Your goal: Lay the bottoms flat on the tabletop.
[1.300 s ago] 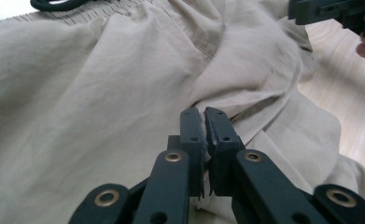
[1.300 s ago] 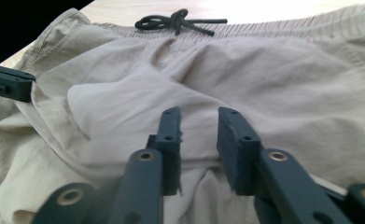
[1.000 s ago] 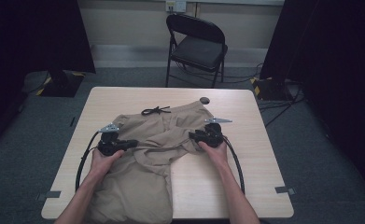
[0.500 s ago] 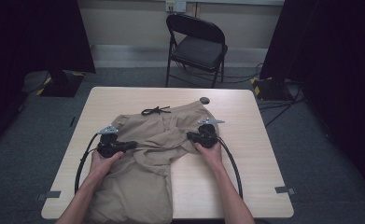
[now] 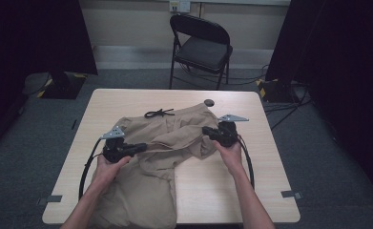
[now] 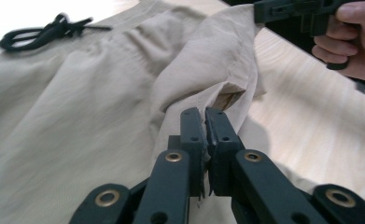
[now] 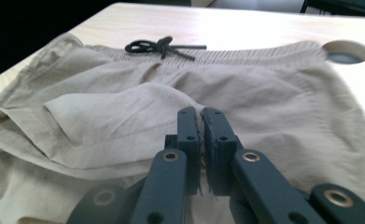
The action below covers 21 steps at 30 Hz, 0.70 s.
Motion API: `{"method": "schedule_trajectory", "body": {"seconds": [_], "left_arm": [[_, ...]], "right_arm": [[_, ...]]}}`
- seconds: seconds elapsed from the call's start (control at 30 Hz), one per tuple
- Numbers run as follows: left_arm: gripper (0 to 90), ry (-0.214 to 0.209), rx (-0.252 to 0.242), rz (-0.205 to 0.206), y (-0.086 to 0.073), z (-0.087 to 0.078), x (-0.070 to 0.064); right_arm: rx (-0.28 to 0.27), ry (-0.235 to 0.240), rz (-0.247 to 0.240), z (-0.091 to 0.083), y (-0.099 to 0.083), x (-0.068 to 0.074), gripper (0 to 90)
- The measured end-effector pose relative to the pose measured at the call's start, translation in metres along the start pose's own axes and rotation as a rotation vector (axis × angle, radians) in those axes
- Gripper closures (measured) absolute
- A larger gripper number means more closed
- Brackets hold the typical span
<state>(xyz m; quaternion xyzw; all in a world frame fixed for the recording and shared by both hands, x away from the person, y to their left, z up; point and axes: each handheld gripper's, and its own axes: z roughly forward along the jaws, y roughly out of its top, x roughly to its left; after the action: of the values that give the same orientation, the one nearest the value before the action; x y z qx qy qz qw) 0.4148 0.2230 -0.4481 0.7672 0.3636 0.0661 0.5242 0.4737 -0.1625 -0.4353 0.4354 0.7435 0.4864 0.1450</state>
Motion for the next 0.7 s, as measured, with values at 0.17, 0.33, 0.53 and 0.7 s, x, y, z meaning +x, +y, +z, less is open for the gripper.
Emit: {"method": "schedule_trajectory", "body": {"seconds": [0.17, 0.33, 0.53, 0.7], "left_arm": [[86.8, -0.028, -0.022, 0.019, 0.007, 0.0, -0.012], [86.8, -0.062, -0.049, 0.043, 0.017, 0.0, -0.027], [86.8, -0.1, -0.078, 0.078, 0.033, -0.002, -0.047], [86.8, -0.131, -0.101, 0.113, 0.046, -0.003, -0.065]], "right_arm": [[-0.029, -0.007, 0.002, -0.021, 0.007, -0.004, 86.3], [-0.057, -0.02, -0.01, -0.041, 0.013, -0.006, 86.3], [-0.095, -0.029, -0.018, -0.064, 0.021, -0.007, 86.3], [-0.137, -0.036, -0.021, -0.09, 0.028, -0.006, 86.2]]}}
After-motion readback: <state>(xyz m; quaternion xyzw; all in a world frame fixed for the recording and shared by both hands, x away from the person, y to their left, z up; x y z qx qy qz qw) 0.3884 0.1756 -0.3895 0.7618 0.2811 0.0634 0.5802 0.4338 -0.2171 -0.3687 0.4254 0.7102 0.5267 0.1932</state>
